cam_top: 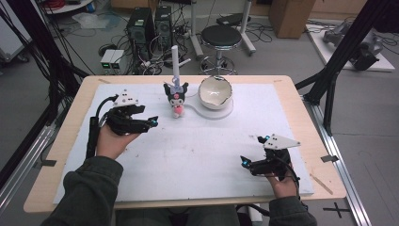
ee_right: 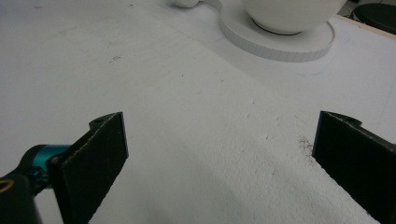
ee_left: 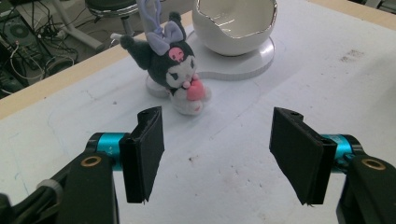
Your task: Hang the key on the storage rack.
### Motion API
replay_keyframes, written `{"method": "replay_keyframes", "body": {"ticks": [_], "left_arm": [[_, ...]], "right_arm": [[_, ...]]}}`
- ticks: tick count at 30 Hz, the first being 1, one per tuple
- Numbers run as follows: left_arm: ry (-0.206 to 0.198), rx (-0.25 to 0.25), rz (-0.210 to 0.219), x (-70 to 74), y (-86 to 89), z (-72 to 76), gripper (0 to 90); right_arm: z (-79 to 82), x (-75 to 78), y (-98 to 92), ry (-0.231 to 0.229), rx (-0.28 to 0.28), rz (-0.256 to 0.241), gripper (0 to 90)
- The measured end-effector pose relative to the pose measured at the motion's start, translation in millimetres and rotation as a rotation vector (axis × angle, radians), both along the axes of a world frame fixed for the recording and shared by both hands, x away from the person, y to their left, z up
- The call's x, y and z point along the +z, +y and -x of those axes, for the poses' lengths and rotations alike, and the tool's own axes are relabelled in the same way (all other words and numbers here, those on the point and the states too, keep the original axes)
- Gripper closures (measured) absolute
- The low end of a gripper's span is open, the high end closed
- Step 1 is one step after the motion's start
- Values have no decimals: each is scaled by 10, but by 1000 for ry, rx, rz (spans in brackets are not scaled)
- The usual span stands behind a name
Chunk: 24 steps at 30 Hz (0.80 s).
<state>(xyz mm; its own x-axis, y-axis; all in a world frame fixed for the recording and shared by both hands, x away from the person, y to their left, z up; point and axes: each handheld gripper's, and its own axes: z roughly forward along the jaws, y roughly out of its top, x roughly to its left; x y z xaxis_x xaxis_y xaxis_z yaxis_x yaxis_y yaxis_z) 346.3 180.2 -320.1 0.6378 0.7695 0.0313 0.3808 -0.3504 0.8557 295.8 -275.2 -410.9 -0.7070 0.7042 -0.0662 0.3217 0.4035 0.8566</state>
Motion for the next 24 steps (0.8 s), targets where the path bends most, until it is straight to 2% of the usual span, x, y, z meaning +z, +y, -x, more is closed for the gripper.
{"method": "replay_keyframes", "body": {"ticks": [16, 23, 24], "left_arm": [[-12, 1, 23, -28, 112, 138, 350], [-8, 8, 32, -76, 151, 194, 343], [-8, 13, 43, -89, 150, 201, 342]], "right_arm": [[2, 3, 5, 2, -9, -4, 24], [6, 1, -9, 5, -17, -6, 24], [6, 0, -10, 4, -16, -5, 24]]}}
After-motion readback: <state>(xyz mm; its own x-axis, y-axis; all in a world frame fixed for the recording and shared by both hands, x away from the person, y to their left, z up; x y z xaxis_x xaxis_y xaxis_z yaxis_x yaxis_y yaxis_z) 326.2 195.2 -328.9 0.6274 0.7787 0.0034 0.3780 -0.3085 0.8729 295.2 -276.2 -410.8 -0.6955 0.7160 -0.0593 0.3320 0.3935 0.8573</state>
